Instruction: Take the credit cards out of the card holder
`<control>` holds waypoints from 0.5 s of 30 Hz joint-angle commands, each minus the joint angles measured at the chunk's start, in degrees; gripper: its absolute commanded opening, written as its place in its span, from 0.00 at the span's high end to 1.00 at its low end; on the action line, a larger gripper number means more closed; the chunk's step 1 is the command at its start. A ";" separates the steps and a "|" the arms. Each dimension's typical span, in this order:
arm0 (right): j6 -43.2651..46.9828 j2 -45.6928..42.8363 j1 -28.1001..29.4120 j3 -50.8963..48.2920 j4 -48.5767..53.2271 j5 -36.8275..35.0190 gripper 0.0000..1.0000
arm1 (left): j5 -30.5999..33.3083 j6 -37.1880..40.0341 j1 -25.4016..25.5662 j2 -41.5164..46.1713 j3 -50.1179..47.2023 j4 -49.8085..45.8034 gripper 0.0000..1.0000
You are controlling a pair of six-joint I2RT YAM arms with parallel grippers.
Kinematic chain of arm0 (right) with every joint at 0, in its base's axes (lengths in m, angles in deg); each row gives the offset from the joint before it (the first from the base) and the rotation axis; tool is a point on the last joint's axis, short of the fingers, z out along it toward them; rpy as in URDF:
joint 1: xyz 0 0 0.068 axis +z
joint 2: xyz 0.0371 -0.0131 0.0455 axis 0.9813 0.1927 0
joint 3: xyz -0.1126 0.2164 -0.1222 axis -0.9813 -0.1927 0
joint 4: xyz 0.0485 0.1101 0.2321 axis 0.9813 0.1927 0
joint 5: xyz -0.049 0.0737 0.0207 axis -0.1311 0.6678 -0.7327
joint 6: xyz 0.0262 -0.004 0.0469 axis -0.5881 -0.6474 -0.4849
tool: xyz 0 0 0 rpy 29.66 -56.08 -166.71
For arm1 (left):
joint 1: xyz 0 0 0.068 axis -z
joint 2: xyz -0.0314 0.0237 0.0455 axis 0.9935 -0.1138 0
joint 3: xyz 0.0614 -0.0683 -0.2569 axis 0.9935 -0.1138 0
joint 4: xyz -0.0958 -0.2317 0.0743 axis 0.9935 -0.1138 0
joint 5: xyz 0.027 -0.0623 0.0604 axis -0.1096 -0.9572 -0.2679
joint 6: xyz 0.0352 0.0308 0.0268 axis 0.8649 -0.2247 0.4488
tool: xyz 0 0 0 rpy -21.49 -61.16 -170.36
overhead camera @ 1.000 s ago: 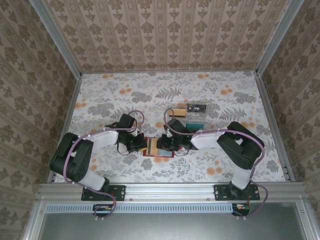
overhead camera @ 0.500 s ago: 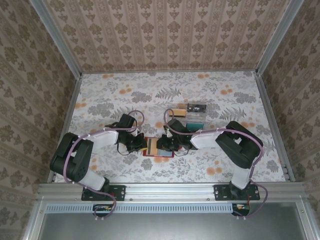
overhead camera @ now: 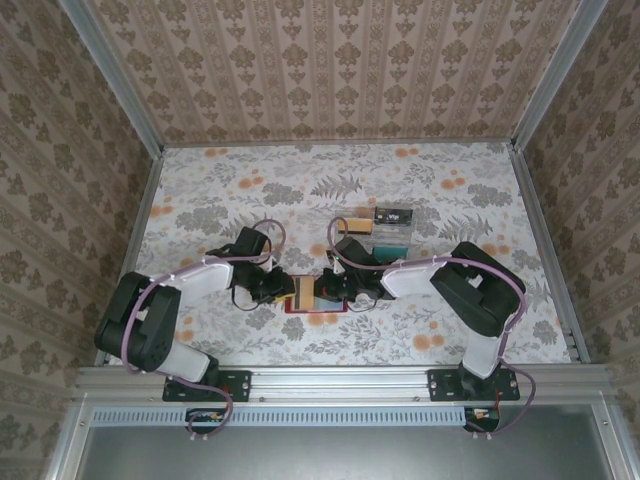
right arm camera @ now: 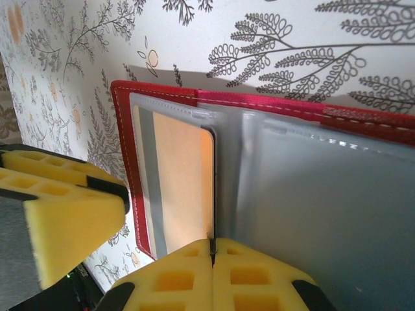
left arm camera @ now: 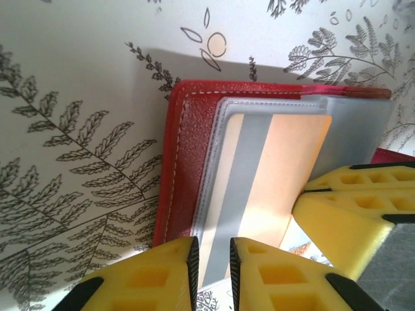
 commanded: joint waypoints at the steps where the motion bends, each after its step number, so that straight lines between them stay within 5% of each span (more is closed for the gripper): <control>1: -0.77 -1.75 -0.27 -1.24 -0.74 0.00 1.00 | 0.97 0.23 -1.62 0.66 -0.12 -1.96 0.78; 15: -0.54 -4.22 -1.36 -3.31 0.62 -1.23 1.00 | 0.59 0.02 -1.01 -1.48 -0.61 -0.88 0.85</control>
